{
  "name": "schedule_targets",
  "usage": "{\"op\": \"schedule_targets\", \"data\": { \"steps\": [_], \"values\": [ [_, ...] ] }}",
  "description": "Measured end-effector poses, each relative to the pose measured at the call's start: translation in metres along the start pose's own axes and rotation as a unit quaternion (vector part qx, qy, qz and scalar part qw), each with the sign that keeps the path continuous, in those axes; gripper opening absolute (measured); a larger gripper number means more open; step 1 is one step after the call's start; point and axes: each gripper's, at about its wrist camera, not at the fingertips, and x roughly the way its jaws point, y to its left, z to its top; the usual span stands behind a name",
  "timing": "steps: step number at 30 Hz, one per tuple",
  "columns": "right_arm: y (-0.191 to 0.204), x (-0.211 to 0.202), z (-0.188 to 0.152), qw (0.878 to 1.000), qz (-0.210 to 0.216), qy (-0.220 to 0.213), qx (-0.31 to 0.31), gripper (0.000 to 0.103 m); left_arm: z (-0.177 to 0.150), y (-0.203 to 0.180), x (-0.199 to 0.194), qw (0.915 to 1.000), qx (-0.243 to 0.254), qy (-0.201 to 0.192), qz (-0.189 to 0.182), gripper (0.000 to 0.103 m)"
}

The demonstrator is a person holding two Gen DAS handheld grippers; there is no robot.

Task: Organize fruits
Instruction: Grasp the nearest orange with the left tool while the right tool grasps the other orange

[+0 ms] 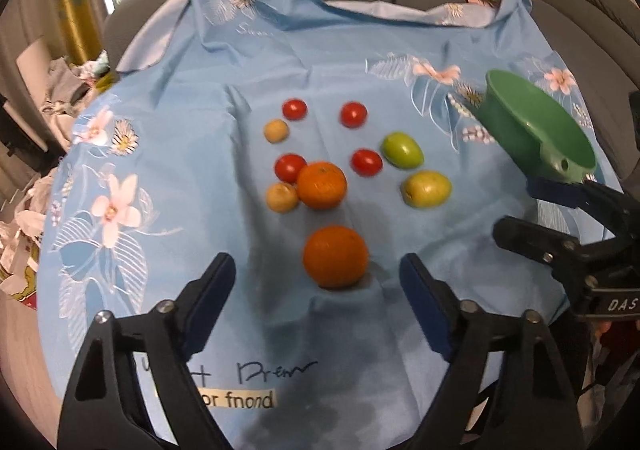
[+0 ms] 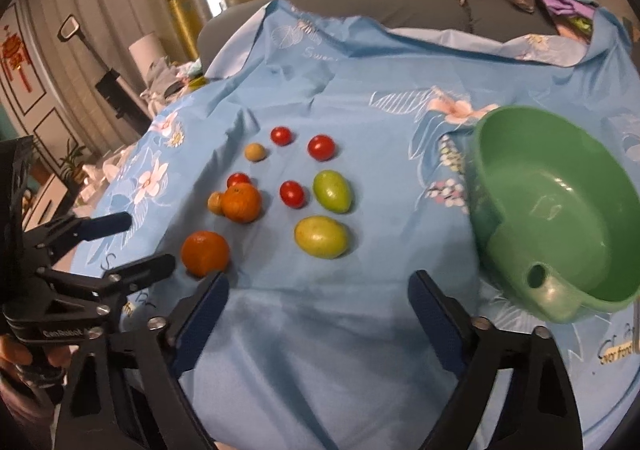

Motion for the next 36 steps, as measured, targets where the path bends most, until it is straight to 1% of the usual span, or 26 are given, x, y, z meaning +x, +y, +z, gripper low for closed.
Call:
{"op": "schedule_targets", "data": {
  "steps": [3,4,5,6,11,14,16,18,19,20,21,24,25,27,30,32,35,36],
  "values": [
    [0.003,0.01,-0.001,1.0,0.006,0.007,-0.007,0.083,0.0,0.001,0.01,0.9999,0.001,0.009,-0.006,0.076],
    [0.003,0.012,-0.001,1.0,0.006,0.009,-0.008,0.083,0.0,0.0,0.012,0.9999,0.001,0.01,-0.007,0.073],
    [0.003,0.016,0.0,1.0,0.008,0.011,-0.012,0.08,0.001,0.0,0.016,0.9999,0.003,0.013,-0.008,0.069],
    [0.004,0.019,0.001,1.0,0.009,0.013,-0.013,0.076,0.001,0.0,0.018,0.9998,0.004,0.016,-0.009,0.069],
    [0.001,0.033,0.004,1.0,0.008,0.025,-0.011,0.076,0.002,0.001,0.026,0.9996,0.008,0.024,-0.014,0.068],
    [0.003,0.033,0.012,0.999,0.025,0.02,-0.018,0.076,0.004,0.003,0.035,0.9993,0.009,0.034,-0.013,0.068],
    [0.006,0.035,0.02,0.999,0.035,0.016,-0.024,0.076,0.004,0.003,0.043,0.9989,0.008,0.043,-0.015,0.065],
    [0.011,0.042,0.028,0.998,0.048,0.015,-0.03,0.076,0.004,0.003,0.048,0.9986,0.007,0.049,-0.019,0.059],
    [0.014,0.046,0.031,0.998,0.052,0.017,-0.032,0.075,0.004,0.002,0.051,0.9984,0.008,0.052,-0.022,0.051],
    [0.016,0.051,0.033,0.998,0.055,0.02,-0.035,0.073,0.004,0.002,0.052,0.9983,0.012,0.053,-0.021,0.045],
    [0.019,0.056,0.035,0.997,0.06,0.025,-0.038,0.07,0.003,0.002,0.054,0.9983,0.014,0.054,-0.017,0.045],
    [0.027,0.07,0.041,0.995,0.083,0.036,-0.047,0.069,0.003,0.008,0.054,0.9984,0.002,0.05,-0.027,0.045],
    [0.03,0.076,0.042,0.994,0.088,0.04,-0.051,0.069,0.004,0.011,0.052,0.9985,-0.003,0.048,-0.025,0.044],
    [0.036,0.085,0.046,0.992,0.099,0.049,-0.06,0.062,0.005,0.018,0.045,0.9986,-0.015,0.038,-0.035,0.044],
    [0.045,0.096,0.05,0.99,0.109,0.055,-0.076,0.062,0.008,0.028,0.025,0.9995,-0.017,0.006,-0.025,0.044],
    [0.048,0.102,0.053,0.988,0.113,0.061,-0.082,0.062,0.01,0.034,0.018,0.9995,-0.022,-0.001,-0.021,0.044],
    [0.056,0.112,0.056,0.986,0.117,0.072,-0.096,0.055,0.01,0.042,0.015,0.9995,-0.029,-0.003,-0.013,0.045],
    [0.058,0.114,0.056,0.985,0.115,0.074,-0.101,0.055,0.01,0.044,0.016,0.9994,-0.032,-0.001,-0.014,0.045]
  ]
}}
